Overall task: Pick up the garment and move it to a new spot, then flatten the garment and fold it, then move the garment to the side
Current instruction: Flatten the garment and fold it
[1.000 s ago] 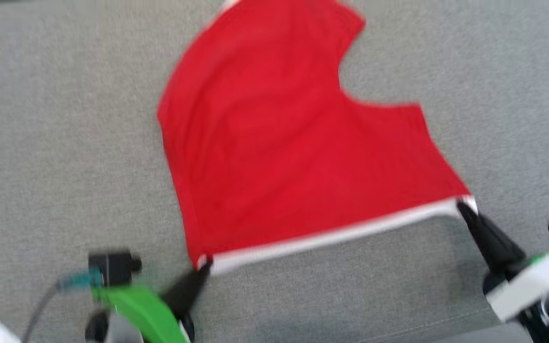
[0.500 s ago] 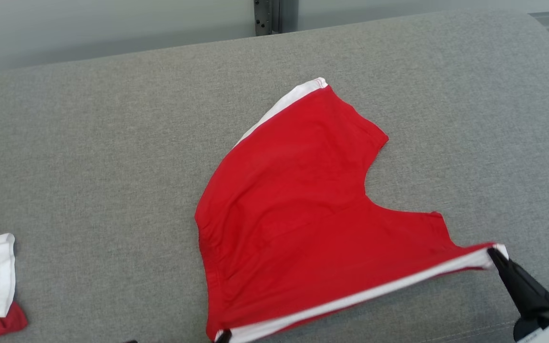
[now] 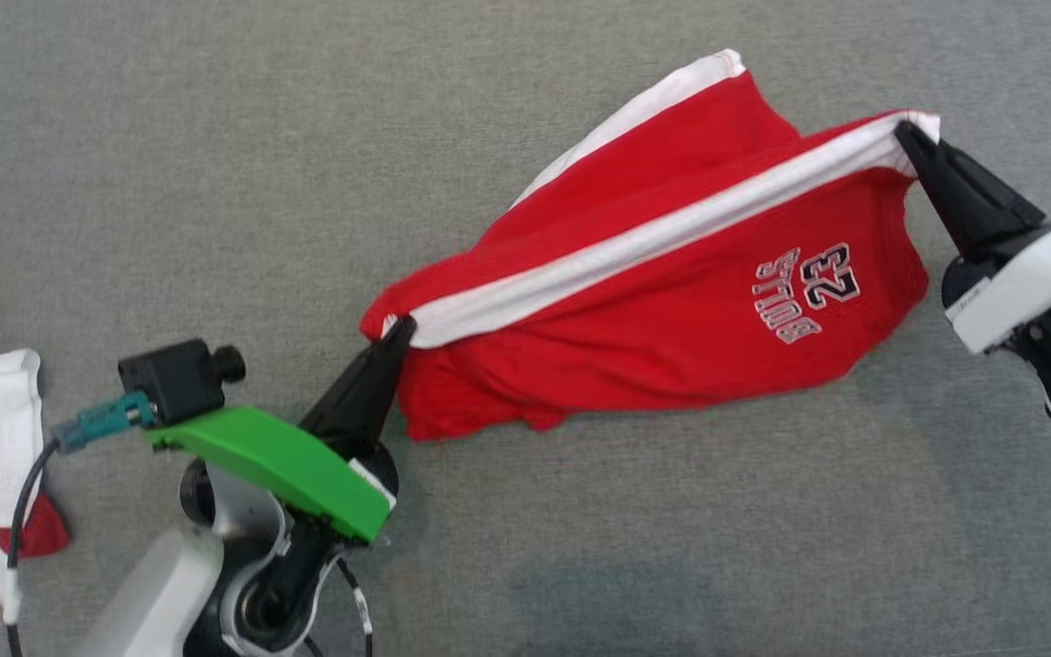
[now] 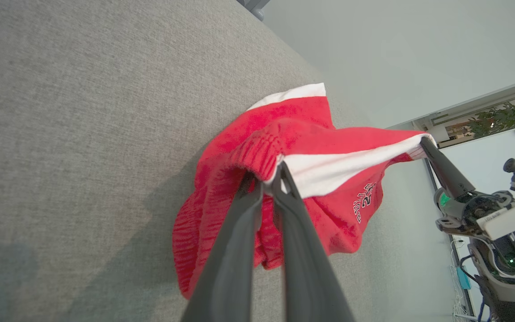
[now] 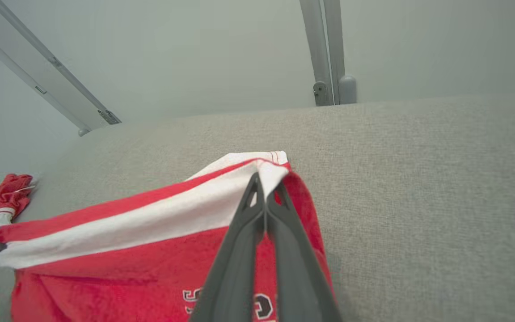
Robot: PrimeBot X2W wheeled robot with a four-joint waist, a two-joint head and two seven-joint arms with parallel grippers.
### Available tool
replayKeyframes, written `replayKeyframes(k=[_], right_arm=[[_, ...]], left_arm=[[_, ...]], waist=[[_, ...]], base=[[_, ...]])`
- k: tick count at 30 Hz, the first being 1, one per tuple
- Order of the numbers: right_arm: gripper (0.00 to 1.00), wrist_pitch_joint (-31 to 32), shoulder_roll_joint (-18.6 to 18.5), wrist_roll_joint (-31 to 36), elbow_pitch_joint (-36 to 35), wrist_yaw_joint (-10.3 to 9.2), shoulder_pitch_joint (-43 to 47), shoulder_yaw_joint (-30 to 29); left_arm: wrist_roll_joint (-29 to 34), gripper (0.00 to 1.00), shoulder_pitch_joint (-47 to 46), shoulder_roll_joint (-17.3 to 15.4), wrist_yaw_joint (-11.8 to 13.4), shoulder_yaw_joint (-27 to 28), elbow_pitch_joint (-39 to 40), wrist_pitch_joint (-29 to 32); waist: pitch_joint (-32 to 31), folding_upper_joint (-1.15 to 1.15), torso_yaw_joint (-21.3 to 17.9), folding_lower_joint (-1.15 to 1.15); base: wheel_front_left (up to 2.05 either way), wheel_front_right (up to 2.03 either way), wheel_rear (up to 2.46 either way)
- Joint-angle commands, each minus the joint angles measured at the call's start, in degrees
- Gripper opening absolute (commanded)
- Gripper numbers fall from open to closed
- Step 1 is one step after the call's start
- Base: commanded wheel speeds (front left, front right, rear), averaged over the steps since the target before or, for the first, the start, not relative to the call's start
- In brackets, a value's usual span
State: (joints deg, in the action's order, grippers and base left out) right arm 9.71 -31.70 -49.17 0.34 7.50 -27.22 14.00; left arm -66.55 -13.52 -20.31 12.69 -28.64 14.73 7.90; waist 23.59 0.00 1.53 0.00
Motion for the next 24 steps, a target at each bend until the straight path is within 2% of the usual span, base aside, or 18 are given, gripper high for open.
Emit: replayKeyframes(k=[1,9,17,18,19,20,21,22,23,24], right_arm=[[0.00,0.51,0.29,1.05,2.31,-0.02,-3.37,0.56],[0.00,2.10,2.45,4.09,15.78,-0.01,-16.91,5.74],[0.00,-0.75,2.73,4.29,23.63,-0.01,-22.66,9.28],[0.00,-1.18,2.64,4.01,24.22,-0.01,-22.84,9.66],[0.00,-1.78,2.46,4.02,24.76,-0.01,-23.10,9.98],[0.00,-2.86,2.16,4.32,25.29,-0.01,-23.43,9.89],[0.00,-3.81,2.21,4.50,25.82,-0.02,-23.67,10.05],[0.25,-4.52,2.48,4.19,26.07,-0.01,-23.65,10.53],[0.58,-5.37,2.54,4.09,26.07,-0.01,-23.71,10.80],[1.00,-6.33,2.41,4.22,26.39,-0.01,-23.76,10.86]], left_arm=[[0.81,0.00,-3.32,0.44,-0.07,-0.34,-1.58,0.79],[1.32,0.00,-16.13,4.38,-1.29,-2.29,-13.41,4.83],[1.20,0.02,-18.95,6.56,-3.28,-3.52,-18.45,4.36],[1.33,0.17,-18.87,6.70,-3.71,-3.57,-18.47,3.93],[1.11,0.47,-18.57,7.02,-4.04,-3.46,-18.37,3.61],[0.85,1.00,-18.21,7.32,-4.43,-3.59,-18.11,3.46],[0.70,1.00,-17.77,7.47,-4.79,-3.81,-17.90,3.32],[0.58,1.00,-17.36,7.66,-5.04,-3.88,-17.58,3.05],[0.68,1.00,-17.11,7.67,-5.18,-3.90,-17.26,2.86],[1.13,1.00,-16.75,7.42,-5.16,-4.12,-16.98,2.64]], waist=[[7.06,0.00,7.25,0.00],[8.80,0.00,9.94,0.00],[8.98,0.00,10.21,0.00],[8.91,0.00,10.19,0.00],[8.83,0.00,10.12,0.00],[8.75,0.00,10.04,0.00],[8.59,0.00,9.94,0.00],[8.40,0.00,9.80,0.00],[8.24,0.00,9.67,0.00],[7.99,0.00,9.47,0.00]], base=[[0.00,0.00,0.00],[0.00,0.00,0.00],[0.00,0.00,0.00],[0.00,0.00,0.00],[0.00,0.00,0.00],[0.00,0.00,0.00],[0.00,0.00,0.00],[0.00,0.00,0.00],[0.00,0.00,0.00],[0.00,0.00,0.00]])
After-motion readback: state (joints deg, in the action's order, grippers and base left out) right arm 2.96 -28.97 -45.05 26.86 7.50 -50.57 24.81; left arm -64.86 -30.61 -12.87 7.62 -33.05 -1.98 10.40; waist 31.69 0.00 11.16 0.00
